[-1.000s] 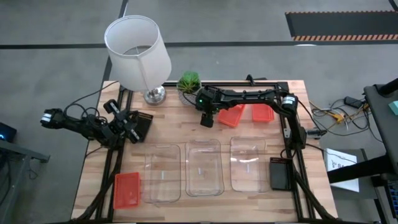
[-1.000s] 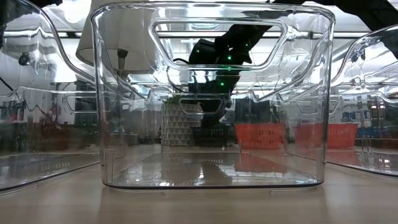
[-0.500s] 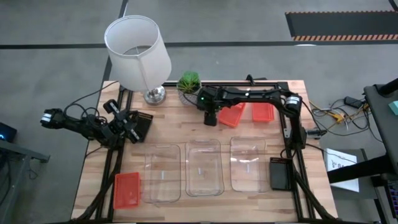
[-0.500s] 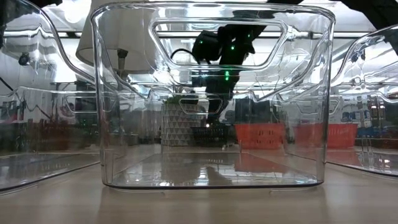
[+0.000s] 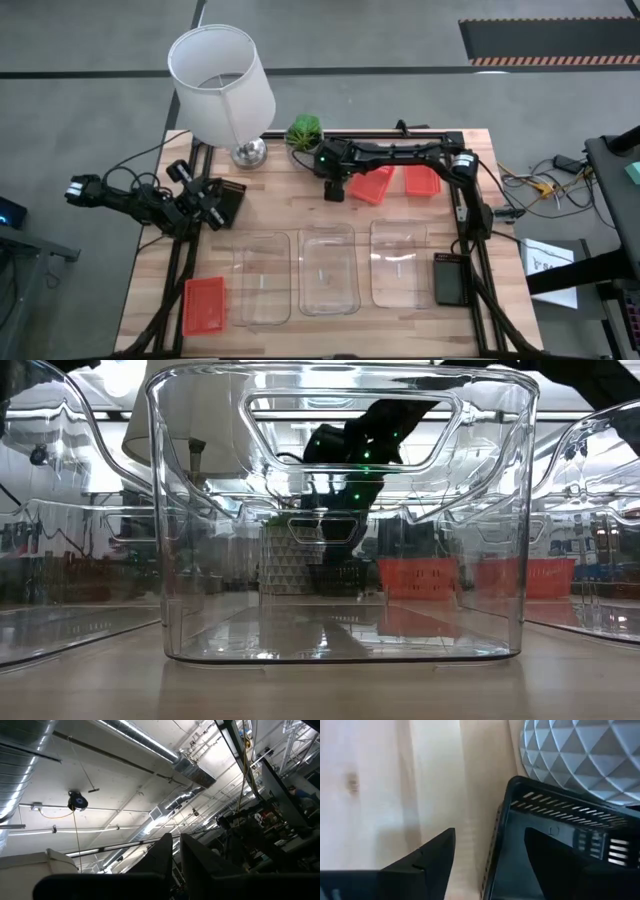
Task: Stack baskets by color
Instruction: Stack the top center black bin on the right black bin
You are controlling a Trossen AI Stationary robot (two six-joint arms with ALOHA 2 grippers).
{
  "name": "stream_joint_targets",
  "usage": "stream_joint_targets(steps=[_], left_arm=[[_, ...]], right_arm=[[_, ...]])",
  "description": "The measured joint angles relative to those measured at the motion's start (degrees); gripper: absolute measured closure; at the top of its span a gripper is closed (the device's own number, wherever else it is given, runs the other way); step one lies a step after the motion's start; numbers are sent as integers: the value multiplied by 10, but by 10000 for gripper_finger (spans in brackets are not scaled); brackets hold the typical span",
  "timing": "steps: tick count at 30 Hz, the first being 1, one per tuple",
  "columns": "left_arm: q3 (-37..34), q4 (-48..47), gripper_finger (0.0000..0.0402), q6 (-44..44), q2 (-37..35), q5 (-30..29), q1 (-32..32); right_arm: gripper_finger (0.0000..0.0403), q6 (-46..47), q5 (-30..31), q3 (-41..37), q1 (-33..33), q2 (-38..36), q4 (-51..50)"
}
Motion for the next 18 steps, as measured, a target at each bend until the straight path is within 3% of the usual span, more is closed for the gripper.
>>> stream_joint_targets(steps=[4,13,18], left_arm=[[0,0,382,0,-1,0,0],[0,1,382,0,-1,0,0],[0,1,382,1,-1,0,0]], right_arm=[[219,12,23,0,0,7,-1],[375,23,24,0,0,7,-2],[389,25,25,0,0,-4,-12]])
